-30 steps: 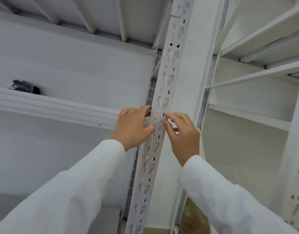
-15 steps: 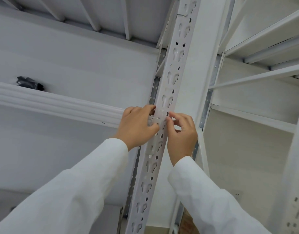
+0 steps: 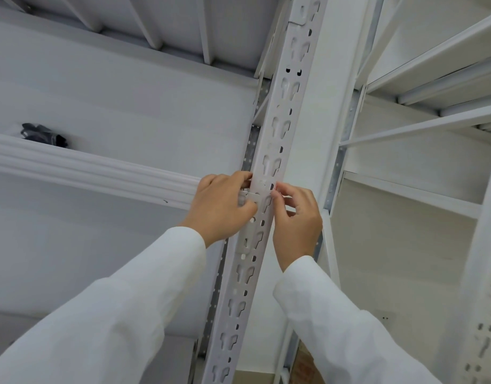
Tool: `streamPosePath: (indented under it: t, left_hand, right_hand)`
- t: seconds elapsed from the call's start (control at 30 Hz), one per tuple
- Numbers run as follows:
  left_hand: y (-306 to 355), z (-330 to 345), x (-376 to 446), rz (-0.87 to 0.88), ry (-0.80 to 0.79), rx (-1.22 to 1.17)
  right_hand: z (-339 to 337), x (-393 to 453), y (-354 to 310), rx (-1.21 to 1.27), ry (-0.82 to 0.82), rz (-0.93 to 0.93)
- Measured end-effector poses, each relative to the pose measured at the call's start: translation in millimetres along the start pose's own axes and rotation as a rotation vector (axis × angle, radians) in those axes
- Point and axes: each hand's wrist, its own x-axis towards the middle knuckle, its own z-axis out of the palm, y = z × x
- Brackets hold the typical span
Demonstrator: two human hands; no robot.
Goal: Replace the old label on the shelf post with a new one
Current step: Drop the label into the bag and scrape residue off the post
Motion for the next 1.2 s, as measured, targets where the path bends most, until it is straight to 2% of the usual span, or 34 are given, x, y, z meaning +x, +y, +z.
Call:
streamPosePath:
  t: [0.4,0.53,0.63,0.97,1.13,1.2]
  left_hand:
    - [2,0,-2,0.009,0.015,0.008]
    - [2,-1,-2,0.01,0.015,0.003]
    - [2,-2,-2,0.004,-0.001,0.002]
    - [1,-3,-3,0.02,0.001,0.003]
    - [2,-2,-3,0.025,0.013,0.005]
    - [1,-1,-3,0.027,0.016,0.005]
  right_hand:
    - [6,-7,-9,0.038,0.035,0.059]
    - [-1,4,-12,-0.063,-0.053,0.05]
    - [-10,6,-9,-0.166,-0.145,-0.039]
    - [-11,3,0,-0.166,-0.091,-0.116]
    - [-6,4,-9,-0.116,-0.029,-0.022]
    - [-7,7,-12,-0.125,-0.058,0.006]
